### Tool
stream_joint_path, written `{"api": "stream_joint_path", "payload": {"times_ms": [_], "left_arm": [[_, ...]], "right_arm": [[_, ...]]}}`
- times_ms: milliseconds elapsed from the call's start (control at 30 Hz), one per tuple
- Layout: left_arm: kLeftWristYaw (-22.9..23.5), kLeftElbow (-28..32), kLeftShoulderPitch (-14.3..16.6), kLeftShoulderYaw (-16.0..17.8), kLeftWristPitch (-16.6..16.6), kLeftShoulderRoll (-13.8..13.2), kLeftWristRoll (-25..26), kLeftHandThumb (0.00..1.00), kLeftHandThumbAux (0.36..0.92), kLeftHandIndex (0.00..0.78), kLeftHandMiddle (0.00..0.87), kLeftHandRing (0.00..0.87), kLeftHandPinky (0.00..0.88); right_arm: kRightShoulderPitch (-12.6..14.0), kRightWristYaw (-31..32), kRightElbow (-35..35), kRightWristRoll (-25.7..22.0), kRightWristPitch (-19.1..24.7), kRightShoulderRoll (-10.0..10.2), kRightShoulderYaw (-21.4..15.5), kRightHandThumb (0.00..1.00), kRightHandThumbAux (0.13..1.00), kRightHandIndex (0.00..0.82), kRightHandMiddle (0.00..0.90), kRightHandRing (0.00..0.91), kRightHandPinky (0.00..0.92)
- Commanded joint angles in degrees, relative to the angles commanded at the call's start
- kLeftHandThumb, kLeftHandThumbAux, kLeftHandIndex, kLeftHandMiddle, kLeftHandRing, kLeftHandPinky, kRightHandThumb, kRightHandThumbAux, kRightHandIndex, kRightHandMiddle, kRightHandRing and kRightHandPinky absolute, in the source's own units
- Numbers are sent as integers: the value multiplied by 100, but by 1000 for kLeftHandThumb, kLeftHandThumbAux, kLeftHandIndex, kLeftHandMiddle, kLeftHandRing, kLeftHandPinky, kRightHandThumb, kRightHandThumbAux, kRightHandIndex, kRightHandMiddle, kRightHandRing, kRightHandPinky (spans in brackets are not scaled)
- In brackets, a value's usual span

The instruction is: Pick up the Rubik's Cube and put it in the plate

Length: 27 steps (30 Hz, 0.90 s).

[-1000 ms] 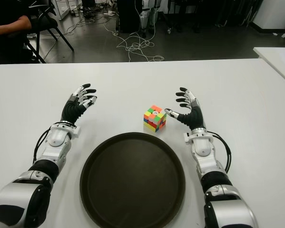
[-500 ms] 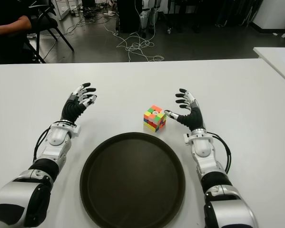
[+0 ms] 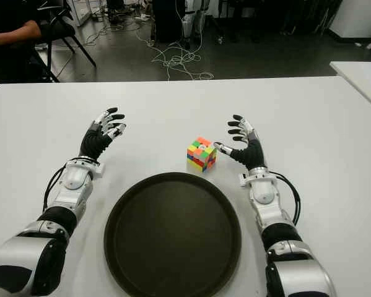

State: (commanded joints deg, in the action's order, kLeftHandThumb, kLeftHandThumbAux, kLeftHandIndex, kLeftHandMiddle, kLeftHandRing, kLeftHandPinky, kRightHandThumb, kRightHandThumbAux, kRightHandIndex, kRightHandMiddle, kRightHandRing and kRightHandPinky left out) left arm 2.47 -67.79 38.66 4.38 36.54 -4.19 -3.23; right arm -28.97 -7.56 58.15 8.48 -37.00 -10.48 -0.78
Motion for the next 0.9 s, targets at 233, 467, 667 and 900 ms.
{"api": "stream_joint_path", "payload": {"times_ms": [233,467,667,900], "left_arm": [[34,0,-8,13,-14,8,21,109,600,149,236,269,281],[67,0,-5,18,24,-7,28,93,578,153,238,266,277],[119,3,-13,16,48,-18,35,97,587,162,240,272,294],[118,-2,-13,16,27,-17,26,101,606,162,242,277,311]], "right_arm": [[5,29,53,-18,-60,0,-12,176,818,177,260,280,305],[-8,17,60,-19,-113,4,-16,192,823,190,272,287,313],[-4,-19,51,23,-51,1,8,188,824,191,273,287,302],[-11,-76,93,66,-106,-8,27,154,825,188,271,283,302]]}}
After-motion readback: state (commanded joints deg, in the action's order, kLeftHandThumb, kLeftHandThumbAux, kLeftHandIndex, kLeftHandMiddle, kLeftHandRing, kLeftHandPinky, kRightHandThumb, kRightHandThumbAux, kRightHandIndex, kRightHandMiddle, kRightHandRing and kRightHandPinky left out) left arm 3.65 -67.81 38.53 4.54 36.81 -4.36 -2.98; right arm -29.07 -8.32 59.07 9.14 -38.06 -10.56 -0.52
